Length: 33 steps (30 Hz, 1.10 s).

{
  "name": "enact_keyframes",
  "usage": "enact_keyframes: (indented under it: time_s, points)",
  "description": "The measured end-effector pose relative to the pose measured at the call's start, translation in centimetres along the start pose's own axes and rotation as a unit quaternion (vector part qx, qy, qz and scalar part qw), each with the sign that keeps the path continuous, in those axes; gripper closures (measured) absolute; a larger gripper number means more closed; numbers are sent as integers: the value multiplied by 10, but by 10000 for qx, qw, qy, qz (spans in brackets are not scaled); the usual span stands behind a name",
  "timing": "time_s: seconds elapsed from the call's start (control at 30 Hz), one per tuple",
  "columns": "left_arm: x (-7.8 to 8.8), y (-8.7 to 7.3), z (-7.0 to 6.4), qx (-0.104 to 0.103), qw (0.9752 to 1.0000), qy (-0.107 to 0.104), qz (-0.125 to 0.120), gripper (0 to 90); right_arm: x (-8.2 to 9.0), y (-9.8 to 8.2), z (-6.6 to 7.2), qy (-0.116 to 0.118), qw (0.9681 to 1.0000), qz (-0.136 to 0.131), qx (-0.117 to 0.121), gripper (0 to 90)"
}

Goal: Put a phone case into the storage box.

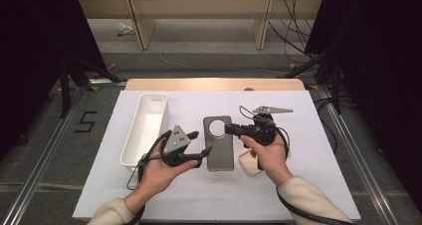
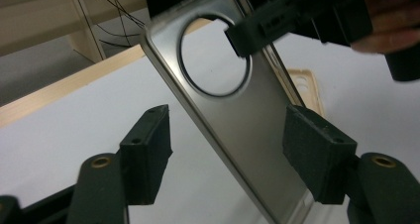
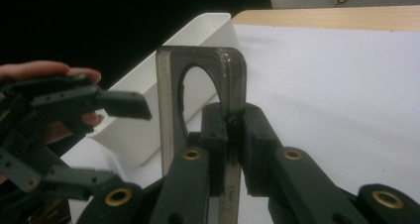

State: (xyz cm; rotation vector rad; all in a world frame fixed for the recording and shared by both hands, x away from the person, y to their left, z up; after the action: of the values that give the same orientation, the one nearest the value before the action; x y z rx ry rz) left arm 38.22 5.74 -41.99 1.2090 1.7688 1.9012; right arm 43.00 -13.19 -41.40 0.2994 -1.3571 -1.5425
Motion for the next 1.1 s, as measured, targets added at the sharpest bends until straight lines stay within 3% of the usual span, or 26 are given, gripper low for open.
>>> enact_keyframes:
  time_s: [0.13, 0.37, 0.5, 1.1]
  points:
    - [-1, 7, 5, 169, 9996, 223, -34, 407, -1, -1, 2, -2, 10000, 4, 5, 822]
    - [-10, 18, 14, 617, 9974, 357, -92, 460, -1, -1, 2, -4, 10000, -6, 26, 822]
    - [-13, 24, 18, 751, 9963, 408, -89, 510, -1, 0, 2, -8, 10000, -10, 35, 822]
    - [-18, 27, 20, 1034, 9938, 402, -108, 698, -1, 0, 4, -23, 10000, -3, 97, 822]
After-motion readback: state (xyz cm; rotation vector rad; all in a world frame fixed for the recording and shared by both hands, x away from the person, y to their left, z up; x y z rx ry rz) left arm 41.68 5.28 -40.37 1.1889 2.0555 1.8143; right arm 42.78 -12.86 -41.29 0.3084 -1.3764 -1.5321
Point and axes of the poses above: each handheld gripper's, and its own axes: x roughly backward along the jaws, y roughly out of its top, z roughly to its left, the point moved 5 cm from there along -x, roughly forward along the jaws, and after that the axes turned 6 degrees about x, right-handed, at the moved point
